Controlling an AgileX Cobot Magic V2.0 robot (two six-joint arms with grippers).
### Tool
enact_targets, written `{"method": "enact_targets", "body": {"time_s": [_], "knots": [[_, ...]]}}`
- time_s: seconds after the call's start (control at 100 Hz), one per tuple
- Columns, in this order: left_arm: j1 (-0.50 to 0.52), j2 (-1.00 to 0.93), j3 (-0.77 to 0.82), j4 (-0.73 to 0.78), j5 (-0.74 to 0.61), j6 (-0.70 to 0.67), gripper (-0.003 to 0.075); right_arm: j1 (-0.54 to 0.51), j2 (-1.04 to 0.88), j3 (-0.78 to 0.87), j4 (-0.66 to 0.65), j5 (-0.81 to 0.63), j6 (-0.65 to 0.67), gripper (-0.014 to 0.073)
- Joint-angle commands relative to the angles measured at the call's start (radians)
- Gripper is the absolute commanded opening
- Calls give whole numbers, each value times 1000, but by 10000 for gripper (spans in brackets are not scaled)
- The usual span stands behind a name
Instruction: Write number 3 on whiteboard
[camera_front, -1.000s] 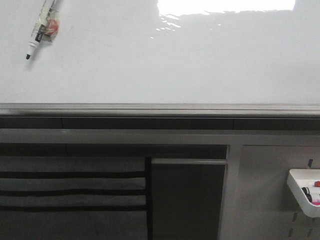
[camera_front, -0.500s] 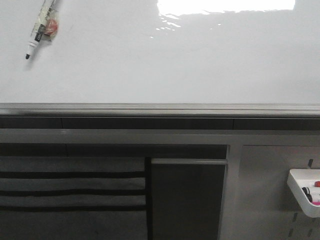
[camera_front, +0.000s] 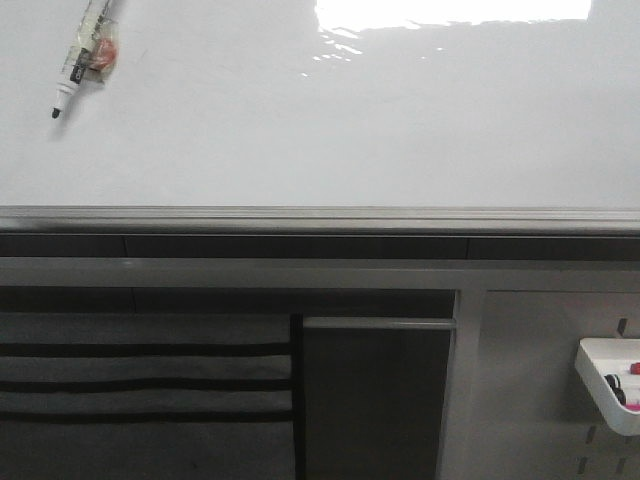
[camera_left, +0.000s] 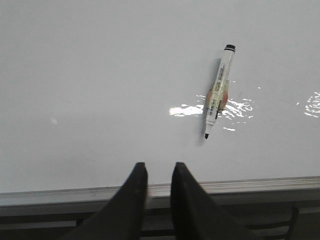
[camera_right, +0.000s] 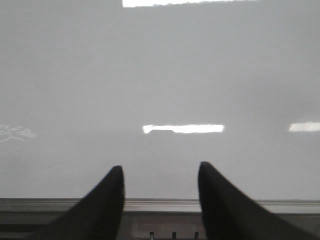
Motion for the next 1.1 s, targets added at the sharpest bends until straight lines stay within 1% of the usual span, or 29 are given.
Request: {"method": "enact_targets", "body": {"time_s": [0.0, 0.03, 0.06, 0.09, 0.12, 0.42, 0.59, 0.66, 0.75, 0.83, 0.94, 1.09], "knots": [[-7, 15, -32, 13, -88, -10, 361, -6, 19, -36, -33, -86, -3, 449], [-7, 15, -32, 13, -90, -10, 422, -6, 19, -36, -33, -86, -3, 451], [-7, 15, -32, 13, -93, -10, 456, -6, 19, -36, -33, -86, -3, 449], [-7, 15, -32, 13, -93, -10, 480, -6, 19, -36, -33, -86, -3, 446], [-7, 15, -32, 13, -93, -10, 485, -6, 19, -36, -33, -86, -3, 446], [-7, 15, -32, 6, -100, -10, 482, -6, 19, -36, -29, -92, -3, 446], [-7, 29, -32, -15, -120, -10, 482, -6, 19, -34, 2, -87, -3, 446], [-7, 54, -38, -15, -120, 32, 482, -6, 19, -39, 2, -83, -3, 446], [-9, 116, -59, -25, -95, 88, 482, -6, 29, -57, 13, -50, -3, 446], [-28, 191, -90, -38, -81, 97, 482, -6, 56, -77, 13, -23, -3, 446], [-81, 302, -136, -38, -75, 148, 482, -6, 92, -87, 13, -28, -3, 446], [-166, 481, -187, -33, -116, 150, 482, -6, 134, -87, 17, -28, -3, 446]]}}
